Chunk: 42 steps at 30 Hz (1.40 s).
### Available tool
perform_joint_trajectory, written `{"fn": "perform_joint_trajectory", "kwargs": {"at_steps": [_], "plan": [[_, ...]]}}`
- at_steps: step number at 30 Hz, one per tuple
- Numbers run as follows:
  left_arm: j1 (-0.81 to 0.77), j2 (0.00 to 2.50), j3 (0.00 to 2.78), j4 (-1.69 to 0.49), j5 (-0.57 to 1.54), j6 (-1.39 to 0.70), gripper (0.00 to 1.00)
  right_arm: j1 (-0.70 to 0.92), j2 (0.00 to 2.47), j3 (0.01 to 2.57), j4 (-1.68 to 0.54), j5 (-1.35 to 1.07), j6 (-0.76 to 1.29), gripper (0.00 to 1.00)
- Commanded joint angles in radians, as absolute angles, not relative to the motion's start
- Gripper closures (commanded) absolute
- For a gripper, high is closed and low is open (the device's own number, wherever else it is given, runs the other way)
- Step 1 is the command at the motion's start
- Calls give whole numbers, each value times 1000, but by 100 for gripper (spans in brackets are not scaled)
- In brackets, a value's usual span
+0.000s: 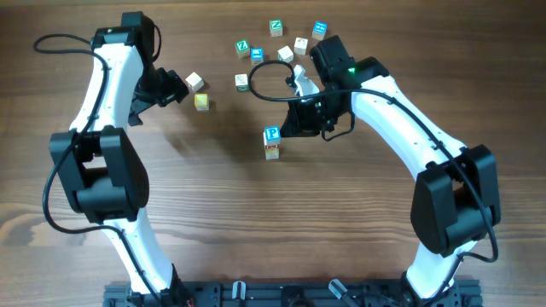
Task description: Form a tower
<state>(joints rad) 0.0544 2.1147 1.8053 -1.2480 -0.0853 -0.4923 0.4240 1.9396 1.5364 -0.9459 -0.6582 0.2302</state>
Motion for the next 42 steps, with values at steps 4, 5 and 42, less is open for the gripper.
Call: {"fn": "perform_joint_trajectory", "kwargs": {"at_steps": [4,5,42], "plan": [[55,2115,1799,-1245,-102,-506,0,427,1940,1530,-931,-682,310,96],[55,2115,1799,-1245,-102,-506,0,427,1940,1530,-931,-681,318,96],[55,2115,1799,-1245,-102,-506,0,429,1940,1530,-1032,-728,430,96]]}}
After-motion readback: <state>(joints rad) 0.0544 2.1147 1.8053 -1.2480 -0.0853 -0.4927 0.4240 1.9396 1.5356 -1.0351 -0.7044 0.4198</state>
